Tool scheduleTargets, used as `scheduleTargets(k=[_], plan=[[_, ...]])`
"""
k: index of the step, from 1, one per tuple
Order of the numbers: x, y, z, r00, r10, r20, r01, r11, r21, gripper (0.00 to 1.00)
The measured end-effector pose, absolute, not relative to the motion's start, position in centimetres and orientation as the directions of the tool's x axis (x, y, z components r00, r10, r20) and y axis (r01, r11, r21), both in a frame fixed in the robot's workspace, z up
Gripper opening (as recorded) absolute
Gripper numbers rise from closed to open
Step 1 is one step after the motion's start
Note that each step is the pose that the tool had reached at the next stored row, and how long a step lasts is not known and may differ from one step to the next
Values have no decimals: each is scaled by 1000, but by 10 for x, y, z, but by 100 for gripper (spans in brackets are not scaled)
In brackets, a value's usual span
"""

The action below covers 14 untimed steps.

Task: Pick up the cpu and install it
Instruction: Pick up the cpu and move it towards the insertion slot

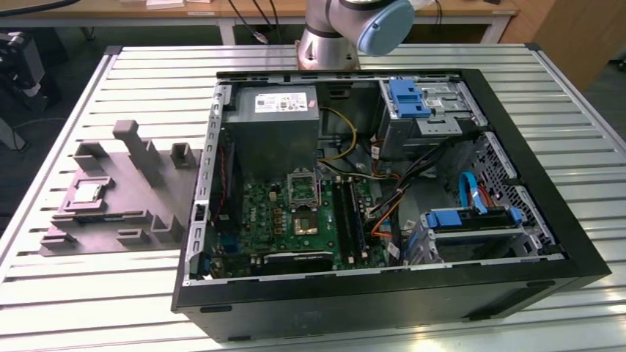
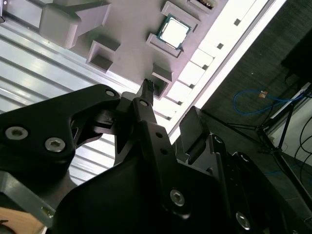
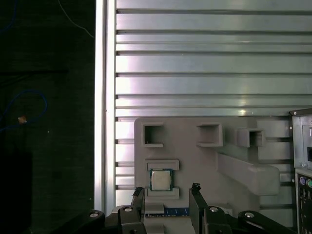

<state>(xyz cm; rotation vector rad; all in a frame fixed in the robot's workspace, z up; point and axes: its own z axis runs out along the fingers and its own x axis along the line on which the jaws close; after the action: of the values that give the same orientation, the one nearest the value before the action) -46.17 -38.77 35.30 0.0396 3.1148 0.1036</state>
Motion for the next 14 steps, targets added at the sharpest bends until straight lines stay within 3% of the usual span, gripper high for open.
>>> scheduleTargets(k=[14], plan=[[-462,-388,351,-999,26,-24,25,997,71,49]])
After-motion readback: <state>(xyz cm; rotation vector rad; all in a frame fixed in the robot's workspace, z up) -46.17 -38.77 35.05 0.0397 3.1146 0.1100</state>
